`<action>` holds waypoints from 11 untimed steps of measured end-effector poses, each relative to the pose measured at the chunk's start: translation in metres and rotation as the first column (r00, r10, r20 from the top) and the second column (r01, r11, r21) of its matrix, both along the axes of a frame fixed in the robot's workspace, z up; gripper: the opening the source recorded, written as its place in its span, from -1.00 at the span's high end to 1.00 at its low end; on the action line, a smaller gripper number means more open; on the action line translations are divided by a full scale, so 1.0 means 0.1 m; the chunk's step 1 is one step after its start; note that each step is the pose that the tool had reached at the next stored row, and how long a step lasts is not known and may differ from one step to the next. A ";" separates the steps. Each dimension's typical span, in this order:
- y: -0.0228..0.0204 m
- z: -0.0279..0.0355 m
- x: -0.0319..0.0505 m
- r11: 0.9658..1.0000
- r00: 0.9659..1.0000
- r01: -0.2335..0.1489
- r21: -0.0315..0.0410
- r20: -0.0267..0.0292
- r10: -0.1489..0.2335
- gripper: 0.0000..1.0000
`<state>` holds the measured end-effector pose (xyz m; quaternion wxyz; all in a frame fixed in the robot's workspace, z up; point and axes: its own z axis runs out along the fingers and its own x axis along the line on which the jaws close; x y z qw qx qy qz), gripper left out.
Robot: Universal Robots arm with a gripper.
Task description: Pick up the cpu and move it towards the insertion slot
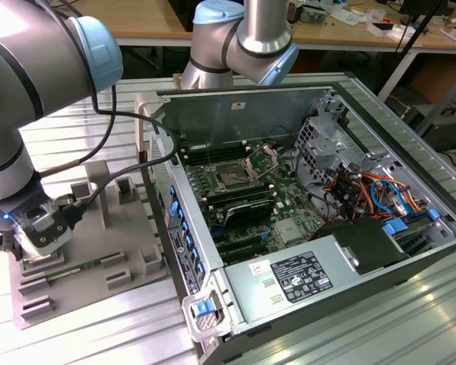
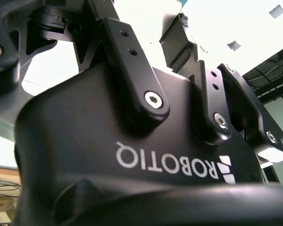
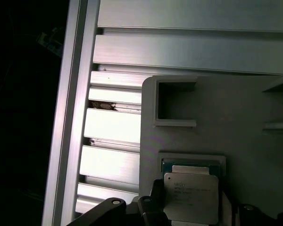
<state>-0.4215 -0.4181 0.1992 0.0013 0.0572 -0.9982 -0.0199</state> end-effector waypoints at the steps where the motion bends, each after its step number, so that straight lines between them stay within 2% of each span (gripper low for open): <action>1: 0.000 0.002 0.000 1.000 1.000 0.000 0.000 0.000 0.000 -0.09; 11: 0.000 0.074 0.000 1.000 1.000 0.000 0.000 0.000 0.000 -0.09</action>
